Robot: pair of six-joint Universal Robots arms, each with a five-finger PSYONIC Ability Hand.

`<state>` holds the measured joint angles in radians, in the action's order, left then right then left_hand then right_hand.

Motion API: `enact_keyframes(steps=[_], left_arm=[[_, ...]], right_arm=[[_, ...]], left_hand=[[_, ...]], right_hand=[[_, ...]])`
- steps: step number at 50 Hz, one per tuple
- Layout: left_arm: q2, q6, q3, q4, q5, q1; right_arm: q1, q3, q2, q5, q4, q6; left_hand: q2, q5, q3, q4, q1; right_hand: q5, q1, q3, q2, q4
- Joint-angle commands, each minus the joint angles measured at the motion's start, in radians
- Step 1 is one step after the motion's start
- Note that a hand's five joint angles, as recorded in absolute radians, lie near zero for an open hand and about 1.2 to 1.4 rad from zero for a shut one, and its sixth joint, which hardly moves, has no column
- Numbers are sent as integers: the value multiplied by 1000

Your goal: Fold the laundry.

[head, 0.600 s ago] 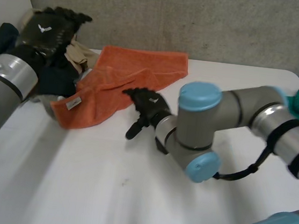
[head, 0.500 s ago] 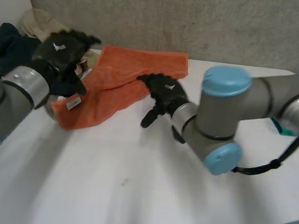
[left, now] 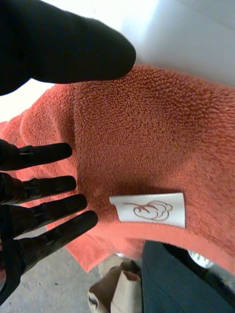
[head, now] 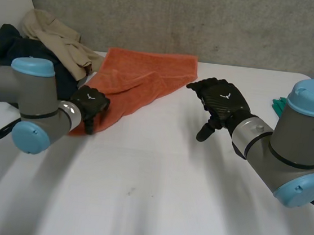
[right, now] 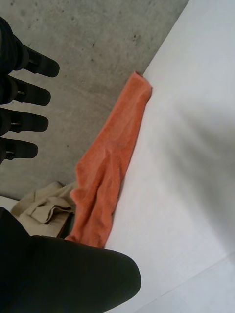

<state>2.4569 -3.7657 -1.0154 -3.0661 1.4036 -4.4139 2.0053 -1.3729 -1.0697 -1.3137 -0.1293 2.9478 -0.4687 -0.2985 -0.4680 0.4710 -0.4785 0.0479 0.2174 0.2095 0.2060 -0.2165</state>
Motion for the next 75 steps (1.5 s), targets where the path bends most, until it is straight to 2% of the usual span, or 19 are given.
enact_keyframes(steps=[1,4,7,8,10,13,16,18,22,28,31,32,34,38,43,57,67,75], left_arm=[[76,-54,95,47,3,22],[94,-71,116,69,8,24],[114,-86,144,82,18,24],[120,-92,155,84,28,22],[119,-94,167,84,53,22],[96,-86,169,84,103,25],[-13,-46,167,61,191,40],[-65,-16,166,27,202,50],[-211,58,172,-89,180,93],[-214,73,172,-126,101,105],[-193,73,172,-97,83,88],[-182,76,172,-71,81,77],[-170,76,172,-42,80,68],[-130,70,172,58,77,59],[-90,46,172,104,83,54],[17,-81,182,101,81,28],[62,-128,199,107,94,21],[80,-146,205,109,101,25]], right_arm=[[-16,-12,1,-1,-4,-29],[-16,-12,1,-1,-4,-32],[-14,-14,1,-1,-4,-33],[-13,-14,1,-1,-4,-33],[-11,-17,2,-4,-4,-36],[-10,-20,2,-5,-6,-41],[-10,-18,4,-7,-12,-50],[-13,-15,8,-7,-15,-56],[-20,-8,19,-9,-15,-69],[-25,-11,19,-6,-13,-70],[-28,-11,19,-2,-13,-70],[-30,-11,19,-1,-12,-70],[-31,-11,20,-1,-13,-70],[-34,-9,22,-1,-13,-72],[-37,-8,30,-1,-13,-72],[-34,-6,51,-5,-13,-113],[-37,-2,62,-7,-16,-119],[-37,-2,68,-9,-16,-122]], left_hand=[[-193,-189,-194,191,-184],[-258,-254,-259,256,-248],[-428,-424,-429,426,-418],[-670,-666,-671,668,-660],[-926,-922,-927,924,-916],[-928,-923,-928,925,-918],[-928,-923,-928,925,-918],[-928,-923,-928,925,-918],[-928,-923,-928,925,-918],[-928,-923,-928,925,-918],[-612,-608,-613,610,-603],[-274,-269,-274,271,-264],[-10,-6,-11,8,0],[105,110,105,-108,115],[106,110,105,-108,115],[-38,-34,-39,36,-28],[-65,-60,-65,62,-55],[-376,-371,-376,373,-366]], right_hand=[[-48,-43,-35,-31,42],[-48,-43,-35,-31,42],[-48,-43,-35,-31,42],[-48,-43,-35,-31,42],[-48,-43,-35,-31,42],[-48,-43,-35,-31,42],[-48,-43,-35,-31,42],[-48,-43,-35,-31,42],[-48,-43,-35,-31,42],[-48,-43,-35,-31,42],[-48,-43,-35,-31,42],[-48,-43,-35,-31,42],[-48,-43,-35,-31,42],[-48,-43,-35,-31,42],[-48,-43,-35,-31,42],[-48,-43,-35,-31,42],[-48,-43,-35,-31,42],[-48,-43,-35,-31,42]])
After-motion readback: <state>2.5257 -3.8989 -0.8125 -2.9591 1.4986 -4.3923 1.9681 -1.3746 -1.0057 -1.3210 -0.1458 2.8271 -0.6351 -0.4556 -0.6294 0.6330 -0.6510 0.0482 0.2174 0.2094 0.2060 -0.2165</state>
